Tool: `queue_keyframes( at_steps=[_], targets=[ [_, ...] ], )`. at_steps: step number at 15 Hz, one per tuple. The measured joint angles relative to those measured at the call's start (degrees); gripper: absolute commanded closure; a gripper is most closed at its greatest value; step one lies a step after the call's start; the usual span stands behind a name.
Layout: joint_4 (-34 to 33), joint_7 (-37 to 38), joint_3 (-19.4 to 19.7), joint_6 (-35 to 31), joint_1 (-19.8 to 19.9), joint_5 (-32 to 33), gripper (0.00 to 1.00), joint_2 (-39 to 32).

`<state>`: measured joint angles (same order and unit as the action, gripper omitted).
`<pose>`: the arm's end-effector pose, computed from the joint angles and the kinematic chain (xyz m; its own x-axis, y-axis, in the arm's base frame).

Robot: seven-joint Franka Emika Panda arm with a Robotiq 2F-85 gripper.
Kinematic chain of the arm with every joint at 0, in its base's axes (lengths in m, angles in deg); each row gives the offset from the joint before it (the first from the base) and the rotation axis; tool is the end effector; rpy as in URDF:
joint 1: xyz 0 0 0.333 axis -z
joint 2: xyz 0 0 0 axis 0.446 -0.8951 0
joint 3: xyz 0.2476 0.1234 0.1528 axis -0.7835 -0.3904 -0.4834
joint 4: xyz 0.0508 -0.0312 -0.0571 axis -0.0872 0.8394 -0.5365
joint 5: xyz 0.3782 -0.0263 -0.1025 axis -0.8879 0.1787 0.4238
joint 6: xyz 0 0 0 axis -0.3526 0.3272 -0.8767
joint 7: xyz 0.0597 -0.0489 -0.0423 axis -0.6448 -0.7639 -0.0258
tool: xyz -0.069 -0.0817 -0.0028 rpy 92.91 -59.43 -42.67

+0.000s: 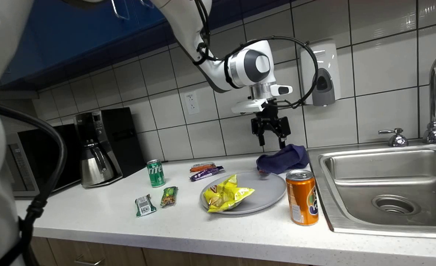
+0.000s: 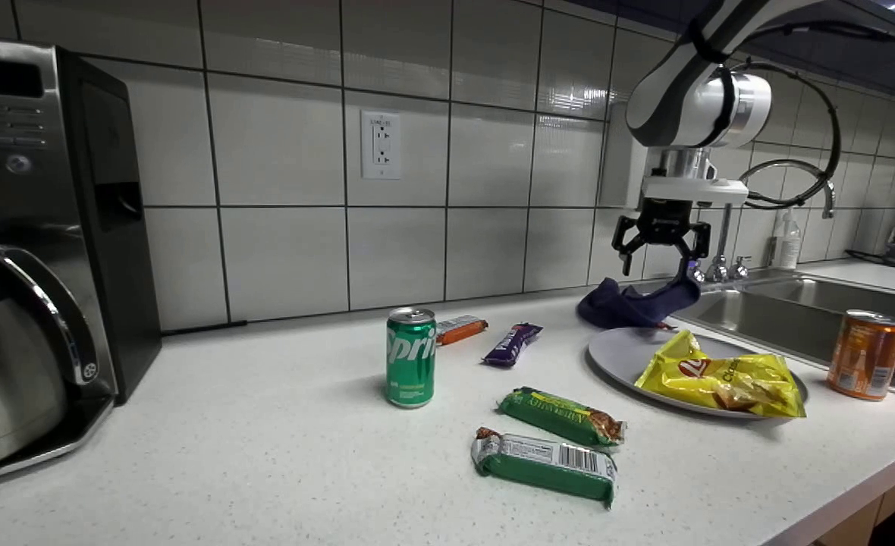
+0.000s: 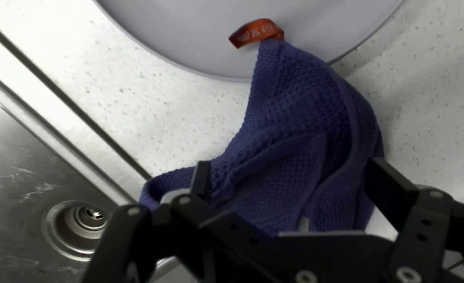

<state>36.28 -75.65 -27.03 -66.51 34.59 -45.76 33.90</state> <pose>0.6315 -0.2015 0.3038 0.8241 -0.5637 0.0560 -0.5636 -0.8258 -0.0183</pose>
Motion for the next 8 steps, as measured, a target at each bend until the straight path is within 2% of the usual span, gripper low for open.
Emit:
queue_keyframes(
  at_steps=[8],
  targets=[
    [14.09,-11.48,-1.69,0.00,-0.04,0.04,0.00,11.75]
  ],
)
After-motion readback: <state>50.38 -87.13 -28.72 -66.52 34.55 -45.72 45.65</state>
